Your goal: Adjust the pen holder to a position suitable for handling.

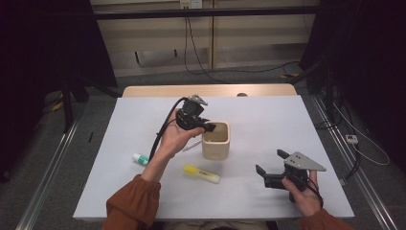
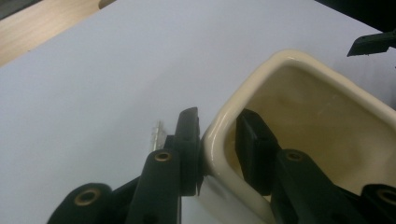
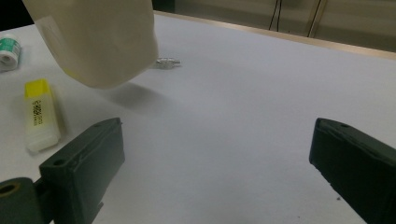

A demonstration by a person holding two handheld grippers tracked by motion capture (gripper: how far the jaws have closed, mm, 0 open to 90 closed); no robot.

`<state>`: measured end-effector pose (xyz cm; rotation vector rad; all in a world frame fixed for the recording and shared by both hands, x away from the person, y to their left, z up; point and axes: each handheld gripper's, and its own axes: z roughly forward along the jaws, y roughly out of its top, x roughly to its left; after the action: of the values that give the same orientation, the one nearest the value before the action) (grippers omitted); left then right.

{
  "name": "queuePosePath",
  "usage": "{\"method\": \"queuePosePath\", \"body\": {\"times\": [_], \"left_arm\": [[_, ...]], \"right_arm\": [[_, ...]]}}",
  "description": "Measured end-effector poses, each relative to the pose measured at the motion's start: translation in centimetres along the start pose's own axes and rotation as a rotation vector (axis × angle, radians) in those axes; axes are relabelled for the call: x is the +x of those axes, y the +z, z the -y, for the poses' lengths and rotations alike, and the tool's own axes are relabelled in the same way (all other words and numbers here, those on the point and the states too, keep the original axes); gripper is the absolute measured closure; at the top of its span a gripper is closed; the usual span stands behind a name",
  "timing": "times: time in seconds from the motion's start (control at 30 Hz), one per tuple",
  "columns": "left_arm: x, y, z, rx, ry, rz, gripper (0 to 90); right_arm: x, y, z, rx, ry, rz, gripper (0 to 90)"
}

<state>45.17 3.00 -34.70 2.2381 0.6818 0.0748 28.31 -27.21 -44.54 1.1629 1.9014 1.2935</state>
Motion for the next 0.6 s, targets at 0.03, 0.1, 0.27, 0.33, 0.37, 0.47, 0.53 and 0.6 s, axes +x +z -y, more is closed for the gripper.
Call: {"method": "queuePosePath", "body": {"times": [0.03,0.1,0.27,0.33,0.37,0.47,0.53,0.6], "left_arm": [[-0.3,0.6,0.0,0.005,-0.006,0.004,71.2],[-0.4,0.9,-0.1,0.015,0.003,0.005,71.2],[-1.0,2.2,0.1,0.030,0.001,0.019,71.1],[-1.0,2.4,0.3,0.032,-0.008,0.022,71.1],[-1.0,2.6,0.5,0.027,-0.011,0.021,71.1],[-1.0,2.8,0.8,0.017,-0.021,0.016,71.1],[-0.9,3.1,0.9,0.029,-0.025,0.025,71.1],[-1.0,3.3,1.0,0.032,-0.027,0.026,71.0]], "right_arm": [[0.0,0.0,0.0,-0.001,0.001,-0.001,3.2],[0.0,0.0,0.0,-0.001,0.002,-0.001,3.2],[0.0,0.0,0.0,0.002,0.002,0.000,3.2],[0.0,0.0,0.0,0.003,0.003,-0.001,3.2],[0.0,0.0,0.0,0.003,0.003,-0.002,3.2],[0.0,0.1,0.0,0.004,0.003,-0.001,3.2],[0.1,0.1,0.0,0.005,0.002,0.000,3.2],[0.1,0.1,0.0,0.005,0.001,0.000,3.2]]}}
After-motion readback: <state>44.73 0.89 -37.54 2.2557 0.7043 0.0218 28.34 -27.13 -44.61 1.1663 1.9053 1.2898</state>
